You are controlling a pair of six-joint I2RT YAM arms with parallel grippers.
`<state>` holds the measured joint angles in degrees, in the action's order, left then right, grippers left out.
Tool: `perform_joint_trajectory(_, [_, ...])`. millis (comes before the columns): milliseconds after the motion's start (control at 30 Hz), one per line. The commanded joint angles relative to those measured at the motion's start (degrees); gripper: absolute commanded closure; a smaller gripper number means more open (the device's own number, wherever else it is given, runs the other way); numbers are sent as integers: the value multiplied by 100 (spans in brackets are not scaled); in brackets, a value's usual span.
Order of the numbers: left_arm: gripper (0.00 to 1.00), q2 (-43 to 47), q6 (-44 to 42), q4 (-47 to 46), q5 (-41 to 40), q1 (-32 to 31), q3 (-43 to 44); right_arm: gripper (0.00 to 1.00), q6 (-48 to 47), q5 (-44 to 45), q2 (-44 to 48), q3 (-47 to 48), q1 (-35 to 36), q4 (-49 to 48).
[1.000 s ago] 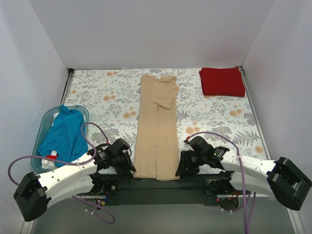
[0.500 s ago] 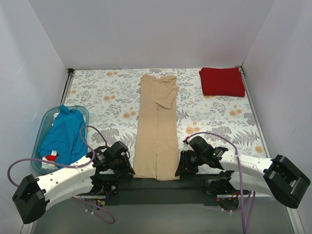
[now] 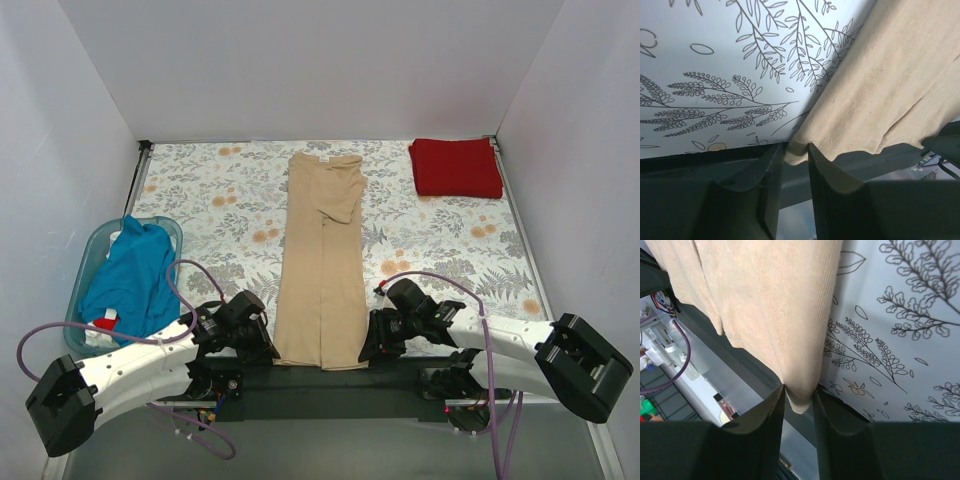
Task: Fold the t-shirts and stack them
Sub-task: Fold the tshirt
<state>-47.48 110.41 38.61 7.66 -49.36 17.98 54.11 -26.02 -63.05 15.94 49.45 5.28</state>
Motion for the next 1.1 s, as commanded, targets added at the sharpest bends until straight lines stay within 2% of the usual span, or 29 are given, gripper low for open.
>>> perform_joint_trajectory(0, [77, 11, 7, -152, 51, -21, -49, 66, 39, -166, -58, -56, -23, -238])
perform_joint_trajectory(67, [84, 11, -2, -152, 25, -21, -14, 69, 47, -193, -67, -56, -23, -264])
perform_joint_trajectory(267, [100, -68, -222, -144, -194, -21, 477, 90, -5, -210, -50, 75, -23, -255])
perform_joint_trajectory(333, [100, -129, -300, -100, -379, -21, 662, 98, -66, -202, -24, 163, -23, -247])
perform_joint_trajectory(500, [100, -550, -625, -64, -696, 14, 1479, 99, -365, -219, -15, 619, -181, -36])
perform_joint_trajectory(567, [100, -761, -870, -55, -941, 128, 1726, 99, -488, -280, -76, 778, -383, 87])
perform_joint_trajectory(700, [100, -1271, -1292, -318, -916, 462, 2227, 99, -962, -448, -339, 1252, -822, 228])
perform_joint_trajectory(833, [100, -1693, -1627, -652, -775, 1093, 2438, 99, -1367, -518, -909, 1901, -1340, 254])
perform_joint_trajectory(867, [100, -1755, -1715, -731, -575, 1191, 2491, 99, -1463, -501, -1033, 2017, -1411, 254])
perform_joint_trajectory(1067, [100, -2710, -2050, -1373, -599, 1684, 3062, 99, -1939, -465, -2246, 2991, -1860, 176])
